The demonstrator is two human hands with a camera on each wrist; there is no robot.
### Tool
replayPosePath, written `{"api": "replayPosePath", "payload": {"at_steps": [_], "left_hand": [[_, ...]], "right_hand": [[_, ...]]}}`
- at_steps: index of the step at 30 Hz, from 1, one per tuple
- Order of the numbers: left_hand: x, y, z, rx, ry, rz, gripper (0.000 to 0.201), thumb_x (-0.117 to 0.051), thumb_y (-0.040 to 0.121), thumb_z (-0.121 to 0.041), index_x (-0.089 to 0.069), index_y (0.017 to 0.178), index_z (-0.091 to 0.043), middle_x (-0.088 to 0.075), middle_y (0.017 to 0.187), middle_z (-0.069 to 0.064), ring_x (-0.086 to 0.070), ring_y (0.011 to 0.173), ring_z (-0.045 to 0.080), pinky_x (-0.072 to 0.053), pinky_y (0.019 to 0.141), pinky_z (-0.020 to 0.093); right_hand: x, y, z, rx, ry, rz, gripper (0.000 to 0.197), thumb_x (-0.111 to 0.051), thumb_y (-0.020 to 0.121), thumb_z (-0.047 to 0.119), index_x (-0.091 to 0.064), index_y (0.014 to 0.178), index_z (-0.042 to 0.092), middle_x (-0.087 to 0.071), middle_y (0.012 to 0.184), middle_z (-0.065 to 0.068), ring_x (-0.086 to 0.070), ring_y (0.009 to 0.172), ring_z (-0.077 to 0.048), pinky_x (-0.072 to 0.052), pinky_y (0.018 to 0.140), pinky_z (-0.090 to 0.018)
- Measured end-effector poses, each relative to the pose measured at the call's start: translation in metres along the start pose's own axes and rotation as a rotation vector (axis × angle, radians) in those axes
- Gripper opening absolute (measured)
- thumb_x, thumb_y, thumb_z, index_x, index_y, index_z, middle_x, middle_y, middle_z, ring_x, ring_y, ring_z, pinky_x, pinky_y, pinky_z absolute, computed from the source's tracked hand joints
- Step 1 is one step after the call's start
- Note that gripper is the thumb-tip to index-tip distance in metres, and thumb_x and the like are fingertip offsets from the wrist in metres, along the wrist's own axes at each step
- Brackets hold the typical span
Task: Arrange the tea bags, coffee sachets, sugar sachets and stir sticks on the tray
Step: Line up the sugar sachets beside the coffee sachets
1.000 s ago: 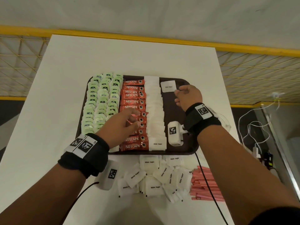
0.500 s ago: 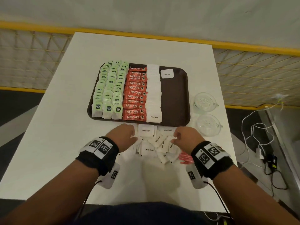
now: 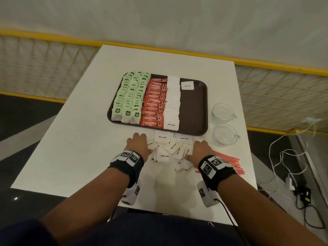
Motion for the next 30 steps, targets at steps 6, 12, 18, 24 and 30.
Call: {"api": "replayPosePath", "payload": {"at_steps": [6, 12, 18, 24, 30], "left_hand": [[-0.006, 0.004, 0.008, 0.033, -0.167, 0.058, 0.07, -0.081, 0.076, -0.04, -0.043, 0.127, -0.013, -0.052, 0.124, 0.013, -0.055, 0.114, 0.033, -0.048, 0.097, 0.042], [0.001, 0.005, 0.011, 0.024, -0.146, 0.055, 0.07, -0.074, 0.076, -0.056, -0.045, 0.124, -0.012, -0.057, 0.119, 0.01, -0.058, 0.109, 0.03, -0.049, 0.093, 0.042], [0.001, 0.006, 0.011, 0.007, -0.085, 0.058, 0.054, -0.07, 0.085, -0.044, -0.047, 0.121, -0.012, -0.06, 0.119, 0.009, -0.059, 0.108, 0.029, -0.049, 0.091, 0.039], [0.003, 0.006, 0.008, -0.021, -0.06, 0.129, 0.049, -0.075, 0.082, -0.038, -0.056, 0.12, -0.015, -0.061, 0.12, 0.005, -0.059, 0.109, 0.024, -0.05, 0.094, 0.035], [0.014, 0.01, 0.013, -0.04, -0.233, 0.098, 0.033, -0.074, 0.085, -0.024, -0.053, 0.108, -0.014, -0.061, 0.112, 0.007, -0.053, 0.092, 0.02, -0.044, 0.082, 0.03]], "right_hand": [[0.001, 0.005, 0.0, 0.009, 0.081, -0.033, 0.059, -0.071, 0.084, 0.038, -0.045, 0.129, 0.011, -0.053, 0.129, -0.012, -0.056, 0.115, -0.027, -0.046, 0.093, -0.034], [0.001, 0.006, 0.002, 0.011, 0.141, -0.045, 0.049, -0.072, 0.083, 0.031, -0.05, 0.122, 0.012, -0.058, 0.123, -0.01, -0.059, 0.11, -0.026, -0.047, 0.087, -0.032], [0.005, 0.006, -0.003, 0.0, 0.279, -0.05, 0.033, -0.067, 0.089, 0.023, -0.055, 0.117, 0.013, -0.06, 0.114, -0.005, -0.057, 0.102, -0.022, -0.043, 0.077, -0.026], [0.023, 0.001, -0.015, 0.022, 0.423, -0.12, 0.018, -0.07, 0.084, 0.019, -0.055, 0.093, 0.016, -0.061, 0.095, -0.003, -0.061, 0.088, -0.022, -0.052, 0.08, -0.034], [0.049, -0.009, -0.019, 0.095, 0.764, -0.123, 0.01, -0.066, 0.09, 0.012, -0.056, 0.091, 0.012, -0.07, 0.085, -0.013, -0.071, 0.071, -0.023, -0.06, 0.064, -0.035]]}}
Point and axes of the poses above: each hand's wrist, its own y-axis towards the middle knuckle, its own x-axis out of the back of the hand, z = x × y, the point moved 9 cm from there along y, towards the middle knuckle
